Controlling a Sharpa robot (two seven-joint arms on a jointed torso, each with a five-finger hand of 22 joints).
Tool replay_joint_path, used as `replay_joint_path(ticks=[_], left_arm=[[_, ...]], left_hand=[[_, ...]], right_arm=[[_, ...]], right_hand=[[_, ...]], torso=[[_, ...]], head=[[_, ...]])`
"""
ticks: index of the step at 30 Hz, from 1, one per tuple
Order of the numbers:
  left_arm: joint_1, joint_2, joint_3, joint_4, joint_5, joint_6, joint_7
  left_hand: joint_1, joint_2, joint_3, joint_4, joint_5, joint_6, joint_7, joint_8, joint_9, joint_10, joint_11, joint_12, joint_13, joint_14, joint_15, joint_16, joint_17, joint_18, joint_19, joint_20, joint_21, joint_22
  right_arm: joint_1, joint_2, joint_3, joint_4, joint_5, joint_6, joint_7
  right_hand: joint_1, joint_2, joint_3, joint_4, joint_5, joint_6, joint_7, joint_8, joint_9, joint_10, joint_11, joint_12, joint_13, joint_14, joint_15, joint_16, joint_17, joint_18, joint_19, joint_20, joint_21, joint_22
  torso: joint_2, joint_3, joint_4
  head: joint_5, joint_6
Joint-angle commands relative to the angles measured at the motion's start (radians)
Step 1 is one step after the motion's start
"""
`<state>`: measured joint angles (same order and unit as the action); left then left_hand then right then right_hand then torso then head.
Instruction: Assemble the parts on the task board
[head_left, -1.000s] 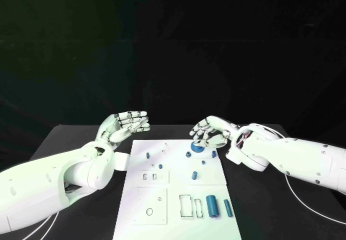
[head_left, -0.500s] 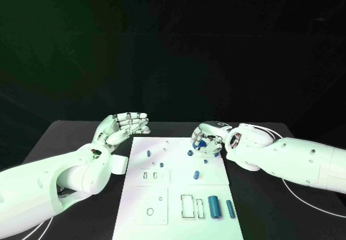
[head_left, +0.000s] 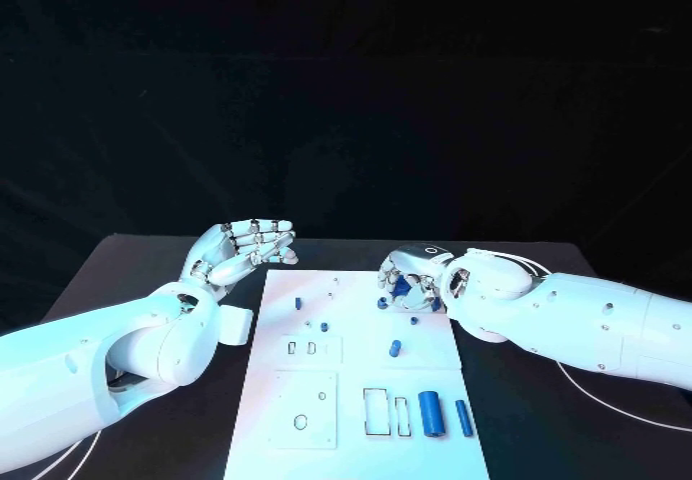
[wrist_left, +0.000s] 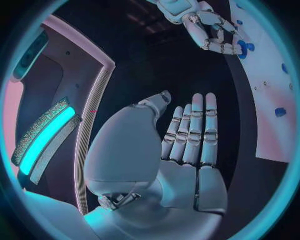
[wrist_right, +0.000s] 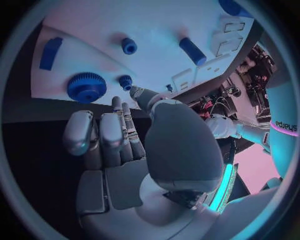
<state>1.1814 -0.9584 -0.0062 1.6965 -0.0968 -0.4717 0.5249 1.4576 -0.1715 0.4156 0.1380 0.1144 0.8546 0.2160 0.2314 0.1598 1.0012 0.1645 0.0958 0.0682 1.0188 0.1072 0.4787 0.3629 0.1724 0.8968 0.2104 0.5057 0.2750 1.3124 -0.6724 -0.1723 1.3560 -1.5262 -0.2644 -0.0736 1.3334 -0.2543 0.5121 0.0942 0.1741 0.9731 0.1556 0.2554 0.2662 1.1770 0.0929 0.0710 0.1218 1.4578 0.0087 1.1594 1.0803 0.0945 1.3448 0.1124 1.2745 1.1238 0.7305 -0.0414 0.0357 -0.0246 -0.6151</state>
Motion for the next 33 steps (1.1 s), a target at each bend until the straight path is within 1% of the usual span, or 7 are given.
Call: replay_joint_path(ticks=[1,7,13,19,22,24,33], left_arm=[[0.003,-0.001,0.001,0.005,-0.005,0.023,0.01],[0.006,-0.002,0.001,0.004,-0.003,0.023,0.011],[0.007,-0.002,0.001,0.004,-0.001,0.025,0.01],[0.008,-0.003,0.001,0.003,0.001,0.025,0.009],[0.009,-0.003,0.001,0.004,0.002,0.025,0.008],[0.009,-0.003,0.001,0.004,0.002,0.026,0.006],[0.01,-0.001,0.001,-0.001,0.003,0.029,0.002]], left_hand=[[-0.005,-0.005,0.004,0.0,-0.007,0.002,0.003,0.005,0.001,0.008,0.002,-0.005,-0.001,-0.002,-0.001,0.002,0.001,0.005,-0.006,-0.003,0.002,0.001],[-0.006,-0.005,0.004,0.0,-0.007,0.0,0.005,0.004,0.001,0.007,0.003,-0.007,-0.001,-0.004,-0.001,0.006,0.003,0.005,-0.01,-0.003,0.008,0.005],[-0.005,-0.004,0.005,-0.001,-0.007,0.0,0.005,0.004,0.001,0.007,0.003,-0.008,-0.001,-0.005,-0.001,0.008,0.005,0.005,-0.012,-0.003,0.011,0.008],[-0.005,-0.004,0.005,-0.001,-0.007,0.0,0.005,0.004,0.001,0.007,0.003,-0.008,-0.001,-0.005,-0.001,0.008,0.005,0.005,-0.012,-0.003,0.011,0.008],[-0.005,-0.004,0.005,-0.001,-0.007,0.0,0.005,0.004,0.001,0.007,0.003,-0.008,-0.001,-0.005,-0.001,0.008,0.005,0.005,-0.012,-0.003,0.011,0.008],[-0.005,-0.004,0.005,-0.001,-0.007,0.0,0.005,0.004,0.001,0.007,0.003,-0.008,-0.001,-0.005,-0.001,0.008,0.005,0.005,-0.012,-0.003,0.011,0.008],[-0.004,-0.004,0.006,-0.001,-0.007,0.0,0.006,0.004,0.001,0.007,0.004,-0.009,-0.001,-0.006,0.0,0.011,0.007,0.004,-0.014,-0.004,0.015,0.01]], right_arm=[[-0.003,0.006,0.0,-0.003,-0.036,0.034,-0.017],[-0.006,0.015,-0.001,-0.011,-0.043,0.051,-0.028],[-0.007,0.02,-0.001,-0.023,-0.055,0.055,-0.034],[-0.01,0.025,-0.002,-0.024,-0.058,0.055,-0.031],[-0.012,0.028,-0.002,-0.025,-0.06,0.05,-0.029],[-0.012,0.03,-0.002,-0.025,-0.062,0.046,-0.028],[-0.013,0.031,-0.003,-0.026,-0.063,0.041,-0.026]], right_hand=[[0.001,-0.007,0.001,0.008,-0.007,-0.009,0.002,0.004,0.004,-0.007,0.0,0.001,0.002,0.032,0.0,0.026,0.024,-0.015,0.018,0.001,0.027,0.037],[-0.001,-0.006,0.002,0.014,-0.007,-0.007,0.001,0.007,0.012,-0.001,-0.001,0.005,0.008,0.036,0.0,0.055,0.049,-0.02,0.029,0.001,0.052,0.072],[-0.001,-0.004,0.004,0.017,-0.005,-0.003,0.001,0.011,0.017,0.0,-0.001,0.006,0.012,0.038,0.0,0.073,0.066,-0.024,0.038,0.001,0.067,0.095],[0.002,0.0,0.009,0.018,-0.004,0.003,0.0,0.016,0.025,0.006,-0.003,0.009,0.018,0.041,0.0,0.095,0.085,-0.029,0.049,0.001,0.087,0.124],[0.002,0.002,0.011,0.019,-0.004,0.006,-0.001,0.018,0.028,0.009,-0.003,0.011,0.021,0.042,-0.001,0.101,0.09,-0.029,0.051,0.001,0.092,0.13],[0.002,0.004,0.013,0.019,-0.003,0.008,-0.001,0.019,0.03,0.013,-0.004,0.013,0.023,0.042,-0.001,0.105,0.093,-0.03,0.052,0.001,0.095,0.135],[0.001,0.006,0.016,0.022,-0.002,0.01,-0.003,0.021,0.035,0.021,-0.006,0.016,0.029,0.043,-0.003,0.118,0.105,-0.033,0.059,0.0,0.108,0.154]], torso=[[0.006,-0.0007,0.0021],[0.008,-0.0002,0.0034],[0.01,-0.002,0.0059],[0.012,-0.0023,0.0046],[0.014,-0.0024,0.0047],[0.014,-0.0033,0.0053],[0.014,-0.0039,0.0053]], head=[[-0.002,-0.002],[-0.004,0.0],[-0.005,-0.003],[-0.002,-0.004],[-0.004,-0.003],[-0.008,-0.005],[-0.007,-0.008]])
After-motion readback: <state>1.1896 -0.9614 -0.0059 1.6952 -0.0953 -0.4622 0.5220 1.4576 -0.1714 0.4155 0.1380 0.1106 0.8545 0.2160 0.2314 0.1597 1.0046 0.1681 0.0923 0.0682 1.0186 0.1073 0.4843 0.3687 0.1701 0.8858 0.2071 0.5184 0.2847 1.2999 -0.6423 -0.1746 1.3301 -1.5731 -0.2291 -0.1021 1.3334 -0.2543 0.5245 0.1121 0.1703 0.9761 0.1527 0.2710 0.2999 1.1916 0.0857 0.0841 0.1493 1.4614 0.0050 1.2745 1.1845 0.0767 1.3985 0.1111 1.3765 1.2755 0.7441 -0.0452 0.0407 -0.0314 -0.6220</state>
